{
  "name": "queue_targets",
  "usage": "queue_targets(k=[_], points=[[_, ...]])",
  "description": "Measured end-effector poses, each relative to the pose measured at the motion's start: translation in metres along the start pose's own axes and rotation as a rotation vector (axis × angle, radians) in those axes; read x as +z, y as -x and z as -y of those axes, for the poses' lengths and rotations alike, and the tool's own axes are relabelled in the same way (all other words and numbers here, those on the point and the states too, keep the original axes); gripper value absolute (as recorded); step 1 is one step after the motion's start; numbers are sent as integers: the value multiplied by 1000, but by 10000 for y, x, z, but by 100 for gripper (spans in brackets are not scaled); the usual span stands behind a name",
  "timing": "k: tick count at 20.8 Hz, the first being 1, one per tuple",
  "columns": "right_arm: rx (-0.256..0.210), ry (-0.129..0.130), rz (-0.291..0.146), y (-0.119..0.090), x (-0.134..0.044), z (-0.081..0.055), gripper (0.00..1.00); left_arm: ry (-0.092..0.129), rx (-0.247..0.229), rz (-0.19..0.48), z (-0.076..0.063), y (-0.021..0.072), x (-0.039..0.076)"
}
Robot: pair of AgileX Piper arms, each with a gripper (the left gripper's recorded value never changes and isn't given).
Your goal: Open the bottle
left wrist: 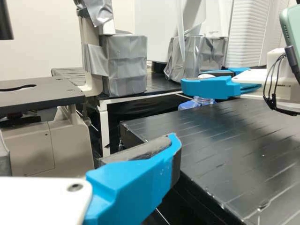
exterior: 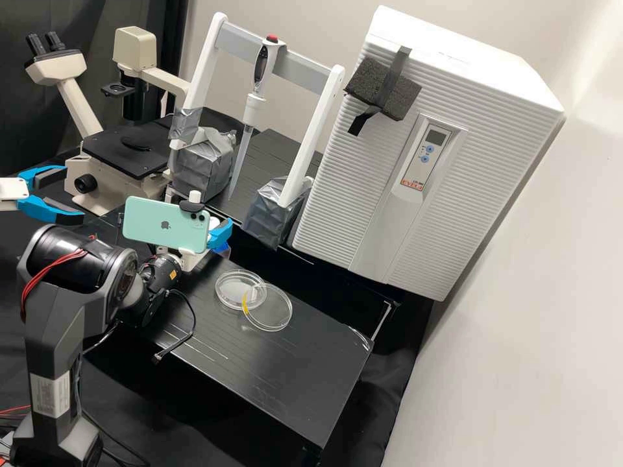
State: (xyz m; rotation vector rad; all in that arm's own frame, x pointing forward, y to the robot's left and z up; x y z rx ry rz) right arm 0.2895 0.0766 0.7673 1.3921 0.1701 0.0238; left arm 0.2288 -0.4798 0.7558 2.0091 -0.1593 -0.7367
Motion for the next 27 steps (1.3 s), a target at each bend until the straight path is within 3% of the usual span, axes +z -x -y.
queue_targets(k=[7, 10, 21, 27], points=[[6, -4, -32, 10, -79, 25, 0, -2, 0, 0, 0, 0, 0], [11, -5, -35, 15, -89, 10, 0, -17, -1, 4, 3, -3, 10], [16, -6, -38, 19, -97, -4, 0, -15, 1, 1, 1, -3, 7], [62, -14, -71, 122, -187, -159, 0, -14, 2, -2, 0, -3, 4]])
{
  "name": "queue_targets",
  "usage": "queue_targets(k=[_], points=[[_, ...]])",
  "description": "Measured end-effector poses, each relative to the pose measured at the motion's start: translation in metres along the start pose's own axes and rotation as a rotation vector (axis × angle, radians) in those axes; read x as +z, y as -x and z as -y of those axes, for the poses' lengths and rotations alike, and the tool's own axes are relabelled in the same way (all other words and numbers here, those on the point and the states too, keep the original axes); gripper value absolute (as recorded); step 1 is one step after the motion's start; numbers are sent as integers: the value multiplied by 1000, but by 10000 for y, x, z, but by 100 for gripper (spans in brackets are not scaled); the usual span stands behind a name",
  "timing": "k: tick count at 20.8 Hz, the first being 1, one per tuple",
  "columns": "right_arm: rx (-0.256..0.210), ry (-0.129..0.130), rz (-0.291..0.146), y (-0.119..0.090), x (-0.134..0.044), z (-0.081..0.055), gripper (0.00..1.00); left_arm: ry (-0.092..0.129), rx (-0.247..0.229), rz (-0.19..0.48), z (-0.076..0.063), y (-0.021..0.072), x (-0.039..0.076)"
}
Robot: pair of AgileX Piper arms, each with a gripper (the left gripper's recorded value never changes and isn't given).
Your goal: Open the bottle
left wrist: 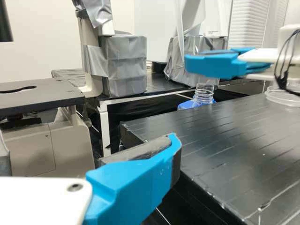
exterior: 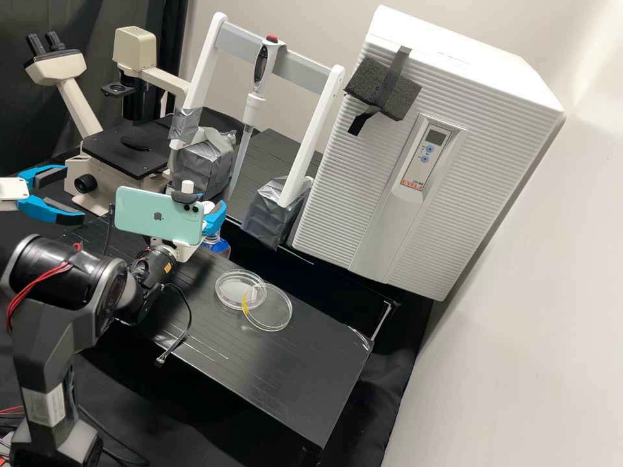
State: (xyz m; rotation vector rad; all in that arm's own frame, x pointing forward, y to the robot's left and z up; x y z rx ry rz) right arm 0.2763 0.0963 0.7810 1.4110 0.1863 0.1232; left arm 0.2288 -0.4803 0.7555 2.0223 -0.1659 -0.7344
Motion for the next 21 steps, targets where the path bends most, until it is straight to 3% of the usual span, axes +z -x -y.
queue_targets(k=[5, 10, 13, 21], points=[[-1, 17, -38, 276, -42, -70, 0, 0, 0, 0, 0, 0, 0], [-58, 55, -102, 527, -63, -19, 0, 0, 0, 0, 0, 0, 0], [-84, 44, -91, 593, -15, 24, 0, 0, 0, 0, 0, 0, 0], [-102, 49, -35, 617, 114, 54, 0, -1, 1, 3, -3, 0, 7]])
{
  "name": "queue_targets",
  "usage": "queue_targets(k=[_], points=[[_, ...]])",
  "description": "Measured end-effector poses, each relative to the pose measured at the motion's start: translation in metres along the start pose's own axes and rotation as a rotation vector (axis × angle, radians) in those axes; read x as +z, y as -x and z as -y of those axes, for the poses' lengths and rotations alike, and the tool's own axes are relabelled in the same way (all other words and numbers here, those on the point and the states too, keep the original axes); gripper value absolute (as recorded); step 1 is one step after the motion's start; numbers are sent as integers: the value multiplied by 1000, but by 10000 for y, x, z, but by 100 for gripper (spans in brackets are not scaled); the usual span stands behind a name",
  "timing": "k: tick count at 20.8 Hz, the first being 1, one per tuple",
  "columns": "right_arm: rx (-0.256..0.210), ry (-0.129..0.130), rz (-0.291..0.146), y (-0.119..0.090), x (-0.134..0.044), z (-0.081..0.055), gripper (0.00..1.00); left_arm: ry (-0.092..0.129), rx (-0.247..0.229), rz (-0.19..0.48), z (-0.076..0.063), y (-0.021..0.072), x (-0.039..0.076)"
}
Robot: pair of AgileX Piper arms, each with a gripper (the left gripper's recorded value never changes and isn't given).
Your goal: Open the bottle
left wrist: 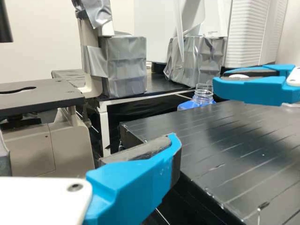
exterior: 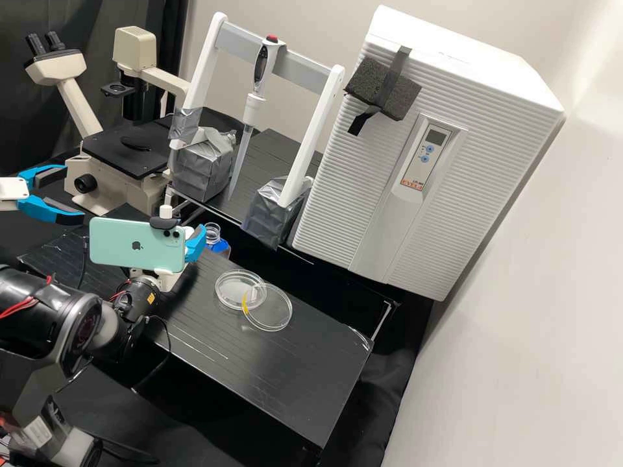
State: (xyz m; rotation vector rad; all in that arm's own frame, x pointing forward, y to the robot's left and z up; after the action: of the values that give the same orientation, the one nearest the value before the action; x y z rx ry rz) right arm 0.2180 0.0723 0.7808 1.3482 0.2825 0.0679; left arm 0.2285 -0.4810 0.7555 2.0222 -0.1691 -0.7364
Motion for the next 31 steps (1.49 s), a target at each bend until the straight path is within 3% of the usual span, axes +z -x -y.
queue_targets(k=[11, 12, 24, 29, 31], points=[[-42, -1, 17, 2, 38, 94, 0, 3, 3, -5, -2, -1, -3], [-42, -1, 17, 2, 38, 94, 100, 3, 3, -5, -2, -1, -3], [-31, -8, 24, 11, 31, 74, 100, 7, 8, -14, -6, -1, -11], [29, -25, 6, 72, -51, 1, 100, -6, 19, -10, -34, 7, 1], [70, -1, -22, 115, -106, -16, 100, -15, 21, -10, -40, 9, 4]])
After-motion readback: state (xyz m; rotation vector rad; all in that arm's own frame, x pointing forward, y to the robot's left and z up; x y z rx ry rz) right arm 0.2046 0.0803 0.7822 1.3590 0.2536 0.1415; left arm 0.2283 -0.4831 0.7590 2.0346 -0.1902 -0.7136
